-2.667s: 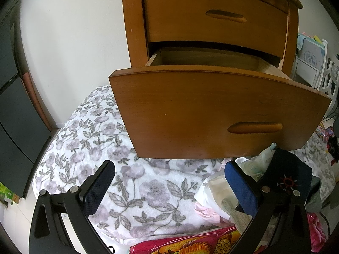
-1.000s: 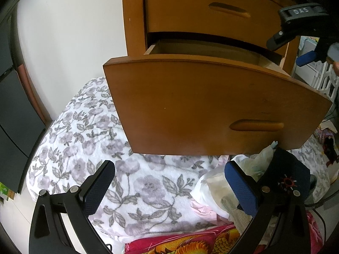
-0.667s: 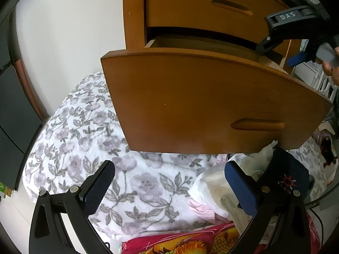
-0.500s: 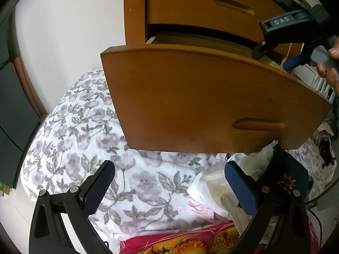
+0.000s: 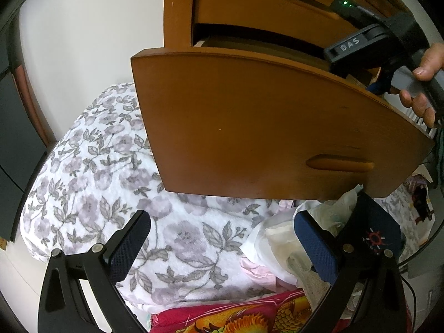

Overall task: Organize soft objects
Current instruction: 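Close the right tool on the black lace cloth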

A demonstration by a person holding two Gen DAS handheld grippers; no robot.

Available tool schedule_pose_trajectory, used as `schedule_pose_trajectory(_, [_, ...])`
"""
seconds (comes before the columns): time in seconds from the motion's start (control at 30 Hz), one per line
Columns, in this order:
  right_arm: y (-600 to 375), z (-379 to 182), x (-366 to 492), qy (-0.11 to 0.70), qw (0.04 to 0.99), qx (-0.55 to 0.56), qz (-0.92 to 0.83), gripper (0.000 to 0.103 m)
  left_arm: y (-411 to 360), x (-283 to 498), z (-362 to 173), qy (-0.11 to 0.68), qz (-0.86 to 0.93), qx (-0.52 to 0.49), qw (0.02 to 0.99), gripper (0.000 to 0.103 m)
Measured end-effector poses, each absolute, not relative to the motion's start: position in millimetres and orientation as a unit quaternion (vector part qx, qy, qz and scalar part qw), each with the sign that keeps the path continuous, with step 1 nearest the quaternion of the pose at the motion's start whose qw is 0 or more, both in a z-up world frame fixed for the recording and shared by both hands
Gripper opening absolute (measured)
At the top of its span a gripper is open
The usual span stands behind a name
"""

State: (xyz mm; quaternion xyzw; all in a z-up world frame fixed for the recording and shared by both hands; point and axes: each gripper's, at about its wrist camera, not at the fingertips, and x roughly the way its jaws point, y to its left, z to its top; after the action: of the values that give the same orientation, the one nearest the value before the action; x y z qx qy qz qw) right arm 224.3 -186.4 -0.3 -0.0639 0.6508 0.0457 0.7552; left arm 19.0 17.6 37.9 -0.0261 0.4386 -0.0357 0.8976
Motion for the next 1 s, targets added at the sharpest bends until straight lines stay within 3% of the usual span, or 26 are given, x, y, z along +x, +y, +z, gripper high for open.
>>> schedule_pose_trajectory(0.4, [-160.0,-27.0,229.1,0.688,0.717,-0.086,0.069,0.079,19.8,20.3,37.8,0.443,-0.039,-0.034,0.895,0.103])
schedule_pose_trajectory(0.53, [-155.2,-33.2,229.0,0.695,0.709,-0.096,0.069,0.066,20.1,20.2,38.0,0.444,-0.039,-0.035,0.895,0.103])
schedule_pose_trajectory(0.63, [-153.9,-34.8,227.6,0.696,0.707,-0.102,0.067,0.062,20.4,20.5,37.7,0.445,-0.039,-0.038,0.894,0.103])
schedule_pose_trajectory(0.77, [-158.4,-34.9,226.5,0.693,0.711,-0.105,0.064,0.046,20.5,20.4,37.5,0.445,-0.039,-0.038,0.894,0.103])
schedule_pose_trajectory(1.0, [-170.1,-32.9,226.6,0.687,0.719,-0.088,0.058,0.034,20.7,20.9,36.3,0.448,-0.04,-0.042,0.892,0.103])
